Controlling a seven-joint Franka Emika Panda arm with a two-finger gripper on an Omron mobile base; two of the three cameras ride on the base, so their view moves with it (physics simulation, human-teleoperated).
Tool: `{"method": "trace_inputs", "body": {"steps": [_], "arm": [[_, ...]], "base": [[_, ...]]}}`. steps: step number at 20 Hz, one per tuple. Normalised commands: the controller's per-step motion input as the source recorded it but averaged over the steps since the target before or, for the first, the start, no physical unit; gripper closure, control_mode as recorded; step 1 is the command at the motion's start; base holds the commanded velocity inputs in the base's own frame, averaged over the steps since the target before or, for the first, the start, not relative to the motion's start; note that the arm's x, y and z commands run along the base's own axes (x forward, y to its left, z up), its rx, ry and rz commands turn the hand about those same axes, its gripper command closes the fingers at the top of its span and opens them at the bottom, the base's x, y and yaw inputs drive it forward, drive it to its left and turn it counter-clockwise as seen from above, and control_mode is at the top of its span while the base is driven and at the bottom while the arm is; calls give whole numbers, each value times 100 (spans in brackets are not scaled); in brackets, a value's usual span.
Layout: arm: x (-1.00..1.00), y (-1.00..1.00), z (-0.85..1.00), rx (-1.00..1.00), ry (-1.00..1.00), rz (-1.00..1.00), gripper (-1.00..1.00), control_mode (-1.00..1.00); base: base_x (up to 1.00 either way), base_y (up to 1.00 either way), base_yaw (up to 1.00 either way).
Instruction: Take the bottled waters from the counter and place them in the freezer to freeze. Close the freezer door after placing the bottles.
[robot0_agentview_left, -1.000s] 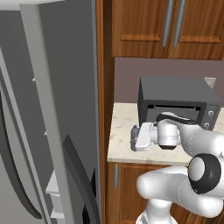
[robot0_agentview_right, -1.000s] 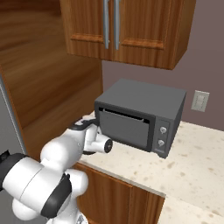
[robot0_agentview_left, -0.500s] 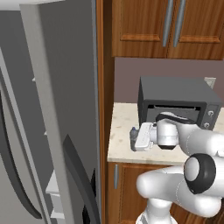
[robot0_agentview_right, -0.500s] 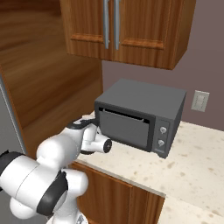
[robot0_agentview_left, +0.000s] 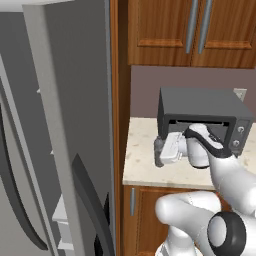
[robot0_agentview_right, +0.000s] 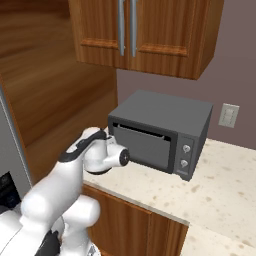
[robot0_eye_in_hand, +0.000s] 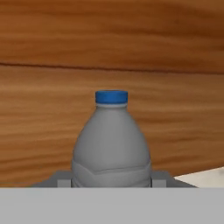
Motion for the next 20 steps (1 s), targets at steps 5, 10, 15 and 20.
{"method": "trace_inputs", "body": {"steps": [5,10,15,20], "arm": [[-43,0,100,-5,19,-15,100,-100],[-51,0,100,-1,13,-17,100,-100],[-75,-1,100,0,0,-16,100,-100],[-56,-22,100,0,0,-8,100,-100]], "base": [[0,0,0],[0,0,0],[0,0,0],[0,0,0]]}}
